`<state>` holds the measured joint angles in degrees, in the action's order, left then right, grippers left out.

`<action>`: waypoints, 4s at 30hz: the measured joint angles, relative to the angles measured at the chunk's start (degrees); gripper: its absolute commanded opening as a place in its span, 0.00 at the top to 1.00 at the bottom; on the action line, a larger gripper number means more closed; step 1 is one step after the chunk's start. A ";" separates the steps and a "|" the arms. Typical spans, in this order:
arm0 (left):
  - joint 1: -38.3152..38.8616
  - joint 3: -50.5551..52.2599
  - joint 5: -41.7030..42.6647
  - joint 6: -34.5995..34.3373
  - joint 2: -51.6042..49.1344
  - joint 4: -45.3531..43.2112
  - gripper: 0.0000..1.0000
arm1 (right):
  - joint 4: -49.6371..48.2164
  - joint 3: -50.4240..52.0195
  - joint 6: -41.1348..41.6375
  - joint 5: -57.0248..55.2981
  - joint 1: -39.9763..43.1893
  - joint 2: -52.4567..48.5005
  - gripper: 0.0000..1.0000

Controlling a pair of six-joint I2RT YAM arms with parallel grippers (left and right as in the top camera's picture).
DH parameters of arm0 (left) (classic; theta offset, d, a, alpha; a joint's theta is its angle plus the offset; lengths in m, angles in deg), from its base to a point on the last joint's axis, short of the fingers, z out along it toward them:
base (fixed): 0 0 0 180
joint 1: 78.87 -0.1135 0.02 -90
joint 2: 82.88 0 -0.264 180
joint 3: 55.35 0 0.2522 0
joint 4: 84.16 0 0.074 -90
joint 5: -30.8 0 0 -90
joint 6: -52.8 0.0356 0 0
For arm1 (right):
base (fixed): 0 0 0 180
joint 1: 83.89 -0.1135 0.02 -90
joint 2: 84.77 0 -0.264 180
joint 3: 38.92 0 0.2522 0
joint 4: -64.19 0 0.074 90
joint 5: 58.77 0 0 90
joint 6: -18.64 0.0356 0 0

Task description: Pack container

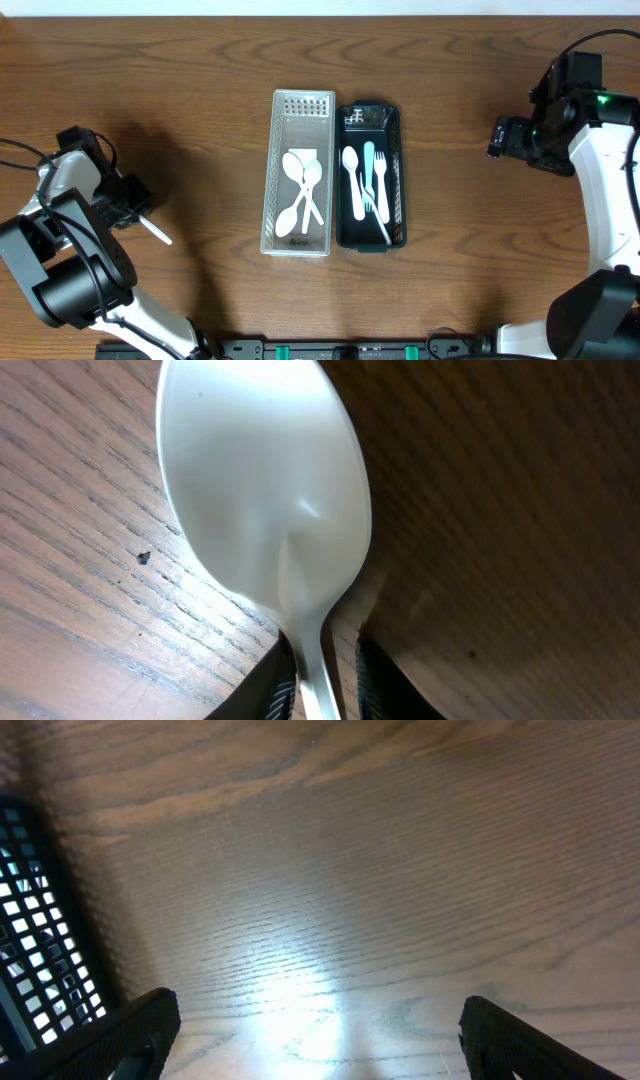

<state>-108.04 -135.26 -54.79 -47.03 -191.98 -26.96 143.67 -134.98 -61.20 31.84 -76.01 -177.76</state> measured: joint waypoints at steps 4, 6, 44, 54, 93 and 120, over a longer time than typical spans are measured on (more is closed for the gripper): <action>0.00 0.00 0.00 -0.20 0.00 0.00 0.86 | 0.28 0.00 0.02 -0.02 0.00 -0.02 0.07; 0.00 0.00 0.00 -0.28 0.00 0.00 0.91 | 0.28 0.00 0.00 -0.02 0.00 0.00 0.07; 51.80 -5.90 -0.24 -0.70 32.96 7.34 0.94 | -0.76 0.00 0.00 0.00 0.00 0.00 0.06; 57.29 -5.88 -0.31 -0.90 16.41 4.46 0.94 | -0.76 0.00 0.00 0.00 0.00 -0.02 0.06; 28.52 -6.21 -11.26 0.81 31.85 2.47 0.02 | -31.74 0.31 -6.84 -3.30 -15.61 -0.07 0.01; 41.66 26.71 -16.90 1.31 89.83 0.33 0.02 | -10.75 41.22 -3.17 -6.64 -15.39 69.79 0.01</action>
<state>-66.38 -108.55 -71.69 -45.71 -102.15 -26.63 132.91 -93.76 -64.37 25.19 -91.40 -107.98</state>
